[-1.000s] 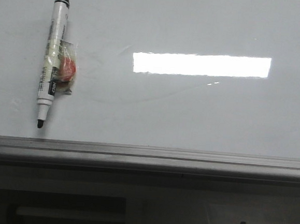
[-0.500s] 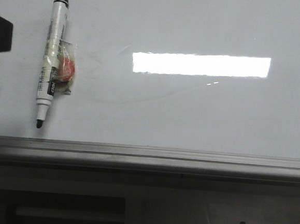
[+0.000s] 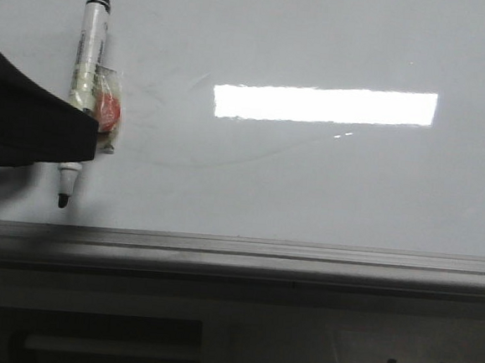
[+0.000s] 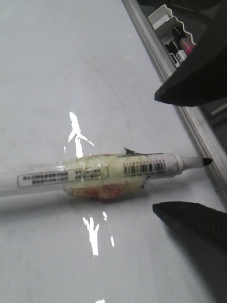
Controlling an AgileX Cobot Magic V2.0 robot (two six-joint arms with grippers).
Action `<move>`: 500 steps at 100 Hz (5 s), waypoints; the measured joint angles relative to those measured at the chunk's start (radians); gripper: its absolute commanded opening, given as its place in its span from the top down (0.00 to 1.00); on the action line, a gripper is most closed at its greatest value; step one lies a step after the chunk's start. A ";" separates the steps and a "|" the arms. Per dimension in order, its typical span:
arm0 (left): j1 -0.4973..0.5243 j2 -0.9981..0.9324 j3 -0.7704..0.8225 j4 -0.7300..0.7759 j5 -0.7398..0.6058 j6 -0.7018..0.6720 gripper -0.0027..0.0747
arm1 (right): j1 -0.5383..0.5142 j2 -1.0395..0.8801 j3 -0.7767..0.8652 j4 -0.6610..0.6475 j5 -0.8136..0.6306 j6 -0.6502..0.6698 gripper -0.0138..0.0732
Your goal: Write number 3 on whiteboard
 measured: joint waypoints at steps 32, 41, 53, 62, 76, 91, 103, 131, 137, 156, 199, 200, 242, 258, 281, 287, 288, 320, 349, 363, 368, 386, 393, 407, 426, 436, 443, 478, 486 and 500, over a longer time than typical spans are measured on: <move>-0.004 0.102 -0.010 -0.005 -0.114 0.000 0.44 | 0.000 0.000 0.000 0.000 -0.006 0.000 0.91; -0.010 0.131 -0.013 0.006 -0.137 0.000 0.45 | 0.000 0.000 0.000 0.000 -0.009 0.000 0.91; -0.010 0.165 -0.018 0.020 -0.167 0.000 0.69 | 0.000 0.000 0.000 0.000 -0.009 0.000 0.91; -0.012 0.185 -0.018 0.020 -0.171 0.000 0.97 | 0.000 0.000 0.000 0.000 -0.009 0.000 0.91; -0.012 0.191 -0.018 0.027 -0.169 0.016 0.99 | 0.000 0.000 0.000 0.004 -0.014 0.000 0.91; -0.012 0.193 -0.018 0.063 -0.169 0.024 0.99 | 0.036 0.000 -0.007 0.034 -0.006 0.000 0.91; -0.012 0.193 -0.018 0.163 -0.159 0.025 0.99 | 0.111 0.002 -0.057 0.041 0.076 -0.008 0.91; -0.008 0.111 -0.014 0.388 -0.109 0.025 0.99 | 0.358 0.141 -0.234 0.041 0.200 -0.084 0.91; -0.008 0.093 -0.014 0.451 -0.108 0.025 0.99 | 0.418 0.194 -0.266 0.041 0.212 -0.129 0.91; -0.008 0.072 -0.061 0.647 -0.005 0.038 0.99 | 0.658 0.360 -0.353 0.041 0.224 -0.239 0.71; -0.008 0.072 -0.125 0.984 0.148 0.128 0.99 | 0.983 0.645 -0.504 0.028 0.216 -0.268 0.42; -0.008 0.072 -0.125 0.986 0.148 0.130 0.99 | 0.987 0.649 -0.506 0.024 0.213 -0.268 0.42; -0.019 0.072 -0.127 1.061 0.105 0.132 0.99 | 1.057 0.797 -0.562 -0.020 0.077 -0.274 0.42; -0.071 0.072 -0.127 1.060 0.103 0.132 0.99 | 1.057 0.798 -0.581 -0.046 0.048 -0.274 0.42; -0.082 0.072 -0.127 0.957 0.103 0.130 0.99 | 1.057 0.826 -0.581 -0.050 0.059 -0.276 0.42; -0.082 0.072 -0.127 0.952 0.103 0.130 0.99 | 1.057 0.826 -0.583 -0.050 0.060 -0.276 0.42; -0.082 0.072 -0.127 0.951 0.103 0.130 0.99 | 1.057 0.826 -0.582 -0.050 0.060 -0.276 0.42; -0.082 0.072 -0.127 0.947 0.105 0.130 0.99 | 1.057 0.826 -0.589 -0.058 0.091 -0.276 0.91; -0.083 0.070 -0.127 0.903 0.107 0.132 0.43 | 1.057 0.826 -0.593 -0.058 0.102 -0.276 0.91; -0.083 0.044 -0.127 0.806 0.117 0.132 0.30 | 1.057 0.821 -0.601 -0.053 0.097 -0.276 0.91; -0.083 0.024 -0.127 0.781 0.129 0.132 0.31 | 1.055 0.820 -0.616 -0.053 0.120 -0.276 0.91; -0.077 -0.084 -0.127 0.716 0.190 0.132 0.39 | 0.976 0.820 -0.714 -0.066 0.236 -0.276 0.91; -0.067 -0.130 -0.127 0.708 0.209 0.132 0.44 | 0.930 0.820 -0.753 -0.071 0.252 -0.276 0.91; -0.028 -0.212 -0.127 0.702 0.229 0.130 0.56 | 0.876 0.822 -0.815 -0.093 0.266 -0.276 0.91; 0.012 -0.260 -0.127 0.700 0.230 0.130 0.69 | 0.868 0.884 -0.887 -0.128 0.299 -0.274 0.91; 0.012 -0.262 -0.127 0.700 0.236 0.130 0.69 | 0.866 0.925 -0.918 -0.152 0.310 -0.274 0.91; 0.012 -0.262 -0.127 0.700 0.236 0.130 0.69 | 0.865 0.951 -0.943 -0.162 0.318 -0.274 0.91; 0.012 -0.262 -0.127 0.700 0.238 0.130 0.69 | 0.842 1.037 -1.019 -0.196 0.334 -0.274 0.91; 0.012 -0.262 -0.127 0.700 0.238 0.130 0.69 | 0.821 1.038 -1.035 -0.192 0.342 -0.274 0.91; 0.012 -0.262 -0.127 0.700 0.238 0.130 0.69 | 0.789 1.019 -1.059 -0.207 0.392 -0.260 0.91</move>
